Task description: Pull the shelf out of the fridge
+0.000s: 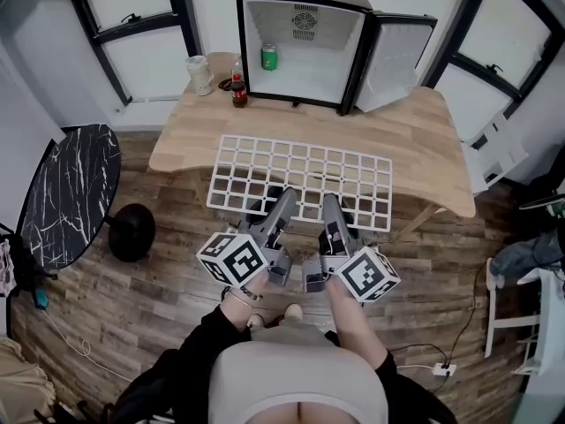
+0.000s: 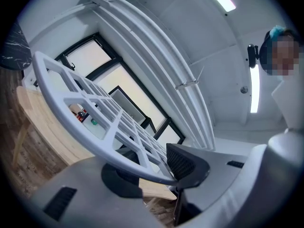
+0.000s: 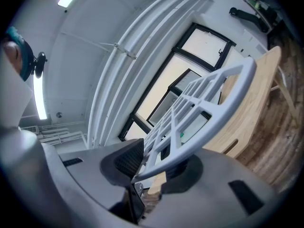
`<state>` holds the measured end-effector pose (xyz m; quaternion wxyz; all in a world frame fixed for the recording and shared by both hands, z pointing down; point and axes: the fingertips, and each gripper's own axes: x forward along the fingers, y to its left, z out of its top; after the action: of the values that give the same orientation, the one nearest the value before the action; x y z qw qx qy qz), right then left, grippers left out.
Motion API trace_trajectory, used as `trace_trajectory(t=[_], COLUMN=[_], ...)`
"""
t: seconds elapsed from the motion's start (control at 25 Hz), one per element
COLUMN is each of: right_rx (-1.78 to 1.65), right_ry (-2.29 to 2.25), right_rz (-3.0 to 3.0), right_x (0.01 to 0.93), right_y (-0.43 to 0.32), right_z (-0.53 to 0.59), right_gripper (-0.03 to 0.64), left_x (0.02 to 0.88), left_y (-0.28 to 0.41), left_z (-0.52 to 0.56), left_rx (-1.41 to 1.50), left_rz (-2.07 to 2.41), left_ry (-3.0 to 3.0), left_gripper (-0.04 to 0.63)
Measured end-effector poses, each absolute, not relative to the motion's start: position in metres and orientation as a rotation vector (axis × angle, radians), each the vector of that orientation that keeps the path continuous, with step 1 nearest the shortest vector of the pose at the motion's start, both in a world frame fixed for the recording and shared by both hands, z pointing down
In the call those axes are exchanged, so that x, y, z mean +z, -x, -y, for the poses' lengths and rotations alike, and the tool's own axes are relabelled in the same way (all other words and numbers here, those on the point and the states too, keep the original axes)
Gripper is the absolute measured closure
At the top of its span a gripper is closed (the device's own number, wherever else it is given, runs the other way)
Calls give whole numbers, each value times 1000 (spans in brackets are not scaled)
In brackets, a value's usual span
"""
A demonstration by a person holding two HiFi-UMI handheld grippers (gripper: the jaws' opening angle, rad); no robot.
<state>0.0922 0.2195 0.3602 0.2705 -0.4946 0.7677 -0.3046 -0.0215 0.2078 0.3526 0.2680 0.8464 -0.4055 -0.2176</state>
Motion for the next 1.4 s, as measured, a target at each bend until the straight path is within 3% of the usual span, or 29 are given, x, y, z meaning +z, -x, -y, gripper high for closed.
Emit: trace_trajectory(t=[0.44, 1.4], right_rx=[-822, -740], right_ry=[1380, 1375], right_rz=[-2050, -2126], right_x=[370, 361], right_y=[-51, -67], right_z=[-257, -254], right_gripper=[494, 486], left_x=[361, 355], left_y=[62, 45], left_z=[-242, -241], left_rx=[-560, -595], left_rz=[1069, 1085], left_ry=[-2303, -2297], left_gripper=[440, 440])
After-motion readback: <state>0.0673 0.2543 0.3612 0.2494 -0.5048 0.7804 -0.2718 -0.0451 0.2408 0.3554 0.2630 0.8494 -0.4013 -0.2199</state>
